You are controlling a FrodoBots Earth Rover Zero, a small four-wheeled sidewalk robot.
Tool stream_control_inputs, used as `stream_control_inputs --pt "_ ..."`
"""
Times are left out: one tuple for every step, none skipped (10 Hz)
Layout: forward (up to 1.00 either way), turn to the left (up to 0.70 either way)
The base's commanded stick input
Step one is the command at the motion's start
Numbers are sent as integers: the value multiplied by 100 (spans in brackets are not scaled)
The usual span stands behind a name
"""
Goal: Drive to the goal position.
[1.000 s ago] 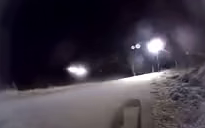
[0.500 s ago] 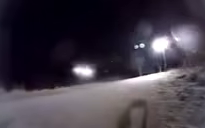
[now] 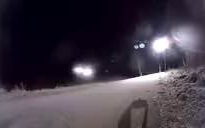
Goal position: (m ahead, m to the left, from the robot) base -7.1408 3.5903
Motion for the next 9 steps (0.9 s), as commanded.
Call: stream_control_inputs --pt "0 0" --pt "0 0" --pt "0 17" --pt "0 71" --pt "0 93" --pt "0 38" --pt "0 0" --pt "0 0" --pt "0 0"
